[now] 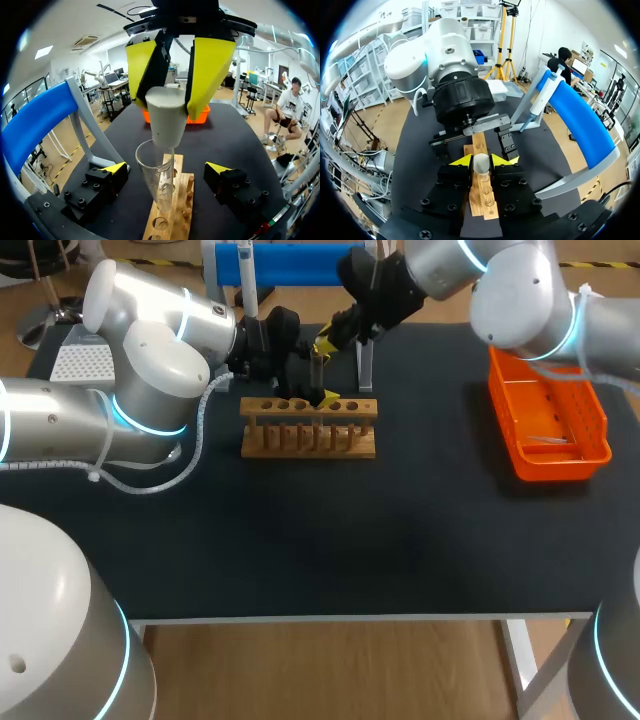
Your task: Invert the test tube, pick up the pipette, mount the tip to pipette, aspirate from beaker and dispense into the tube, eject the tip, return the pipette, and cap with the stopper.
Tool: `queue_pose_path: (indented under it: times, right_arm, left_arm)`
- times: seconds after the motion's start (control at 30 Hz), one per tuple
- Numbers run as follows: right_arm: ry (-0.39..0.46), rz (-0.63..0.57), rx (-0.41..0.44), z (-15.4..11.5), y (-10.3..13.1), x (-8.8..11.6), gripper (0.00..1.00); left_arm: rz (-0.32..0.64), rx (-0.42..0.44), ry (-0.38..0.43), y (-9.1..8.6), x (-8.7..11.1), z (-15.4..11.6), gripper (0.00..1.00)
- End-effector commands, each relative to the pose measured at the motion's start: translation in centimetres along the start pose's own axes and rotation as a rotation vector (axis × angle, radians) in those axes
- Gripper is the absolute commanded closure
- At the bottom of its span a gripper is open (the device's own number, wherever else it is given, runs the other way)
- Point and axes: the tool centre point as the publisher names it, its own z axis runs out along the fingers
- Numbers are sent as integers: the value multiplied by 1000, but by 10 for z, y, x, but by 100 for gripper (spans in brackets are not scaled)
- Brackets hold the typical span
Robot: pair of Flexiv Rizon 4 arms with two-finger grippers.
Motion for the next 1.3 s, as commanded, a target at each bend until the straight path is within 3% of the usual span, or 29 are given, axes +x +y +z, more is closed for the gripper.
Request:
queue_pose_path:
  times: [0.03,1.3]
  right_arm:
    - [3,3,10,2,-1,-1,100]
    - [6,-30,14,3,11,-7,100]
  left_arm:
    - [-1,-2,2,0,-1,1,0]
    - [-1,-2,2,0,-1,1,0]
